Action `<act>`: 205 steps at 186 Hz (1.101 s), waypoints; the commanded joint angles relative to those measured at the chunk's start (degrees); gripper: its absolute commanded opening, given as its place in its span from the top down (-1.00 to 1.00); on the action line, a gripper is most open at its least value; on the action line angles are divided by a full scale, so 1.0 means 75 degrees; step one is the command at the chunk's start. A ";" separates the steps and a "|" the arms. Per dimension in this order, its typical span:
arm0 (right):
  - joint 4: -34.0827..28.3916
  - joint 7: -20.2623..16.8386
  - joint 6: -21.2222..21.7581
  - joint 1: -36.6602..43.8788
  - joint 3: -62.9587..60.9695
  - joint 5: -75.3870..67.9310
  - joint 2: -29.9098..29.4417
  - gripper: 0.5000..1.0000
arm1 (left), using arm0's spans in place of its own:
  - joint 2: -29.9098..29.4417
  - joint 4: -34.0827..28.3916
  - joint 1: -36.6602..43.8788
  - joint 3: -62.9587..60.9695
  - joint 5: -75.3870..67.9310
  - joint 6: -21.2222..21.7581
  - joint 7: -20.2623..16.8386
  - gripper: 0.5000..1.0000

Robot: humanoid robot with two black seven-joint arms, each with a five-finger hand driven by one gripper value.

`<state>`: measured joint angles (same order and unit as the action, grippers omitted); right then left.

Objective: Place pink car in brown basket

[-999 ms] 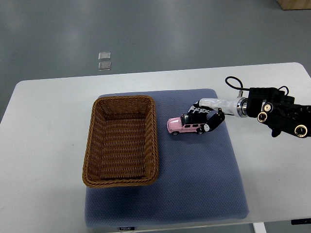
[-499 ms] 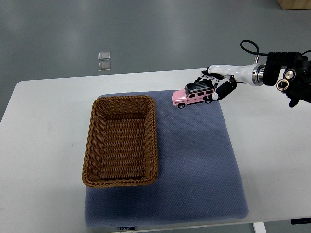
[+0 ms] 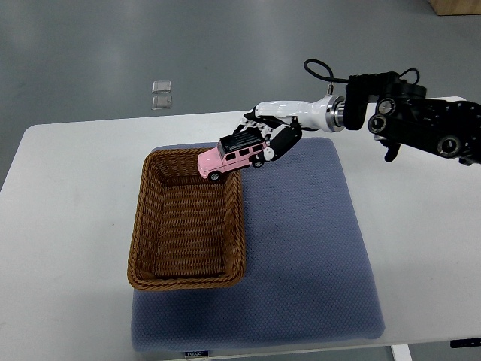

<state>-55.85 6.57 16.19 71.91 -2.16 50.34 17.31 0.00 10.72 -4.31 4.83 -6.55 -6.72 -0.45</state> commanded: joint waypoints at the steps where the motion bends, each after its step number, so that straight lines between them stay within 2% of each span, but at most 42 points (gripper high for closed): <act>1: 0.0462 0.0014 -0.0049 -0.0002 0.0194 0.0014 -0.0714 1.00 | 0.0000 0.0012 0.0000 -0.0012 -0.0005 -0.0006 0.0002 -1.00; 37: 0.1013 0.0026 -0.0096 -0.0224 0.0217 0.0096 -0.1558 1.00 | 0.0000 0.0035 -0.0012 -0.0012 -0.0005 -0.0006 0.0002 -1.00; 89: 0.1376 0.0014 -0.0471 -0.0810 0.0206 0.0143 -0.1980 0.99 | 0.0000 0.0012 0.0000 -0.0023 -0.0005 -0.0006 0.0002 -1.00; 96: 0.1376 0.0026 -0.0565 -0.0916 0.0206 0.0143 -0.2003 0.73 | 0.0000 0.0023 -0.0012 -0.0023 -0.0005 -0.0006 0.0002 -1.00; 108: 0.1376 0.0026 -0.0612 -0.1021 0.0194 0.0143 -0.2003 0.47 | 0.0000 0.0035 -0.0012 -0.0023 -0.0005 -0.0006 0.0002 -1.00; 113: 0.1376 0.0026 -0.0612 -0.1068 0.0194 0.0143 -0.2003 0.21 | 0.0000 0.0035 0.0000 -0.0035 -0.0005 -0.0006 0.0013 -1.00; 122: 0.1376 0.0026 -0.0612 -0.1068 0.0182 0.0131 -0.1980 -0.11 | 0.0000 0.0023 -0.0012 -0.0035 -0.0005 -0.0006 0.0013 -1.00; 123: 0.1376 0.0026 -0.0612 -0.1068 0.0182 0.0131 -0.1980 -0.22 | 0.0000 0.0023 -0.0012 -0.0035 -0.0005 -0.0006 0.0013 -1.00; 126: 0.1376 0.0026 -0.0612 -0.1068 0.0182 0.0131 -0.1980 -0.32 | 0.0000 0.0023 -0.0012 -0.0035 -0.0005 -0.0006 0.0013 -1.00; 127: 0.1376 0.0026 -0.0612 -0.1068 0.0171 0.0131 -0.1968 -0.42 | 0.0000 0.0012 -0.0012 -0.0035 -0.0005 -0.0006 0.0013 -1.00; 133: 0.1376 0.0026 -0.0612 -0.1068 0.0124 0.0120 -0.1933 -0.60 | 0.0000 0.0012 -0.0012 -0.0035 -0.0005 -0.0006 0.0013 -1.00; 166: 0.1376 0.0038 -0.0624 -0.0963 -0.0685 -0.0033 -0.1500 -0.62 | 0.0000 0.0012 -0.0012 -0.0035 0.0007 -0.0006 0.0013 -1.00; 190: 0.1353 0.0061 -0.0612 -0.1138 -0.2396 -0.0208 -0.1007 -0.62 | 0.0000 0.0012 0.0000 -0.0035 -0.0005 -0.0006 0.0013 -1.00; 205: 0.1341 0.0061 -0.0577 -0.1865 -0.3849 -0.0747 -0.0808 -0.62 | 0.0000 0.0012 -0.0012 -0.0035 -0.0005 -0.0006 0.0013 -1.00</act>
<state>-45.69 6.99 11.61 63.07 -19.09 48.65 9.35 0.00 10.80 -4.34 4.57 -6.60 -6.77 -0.35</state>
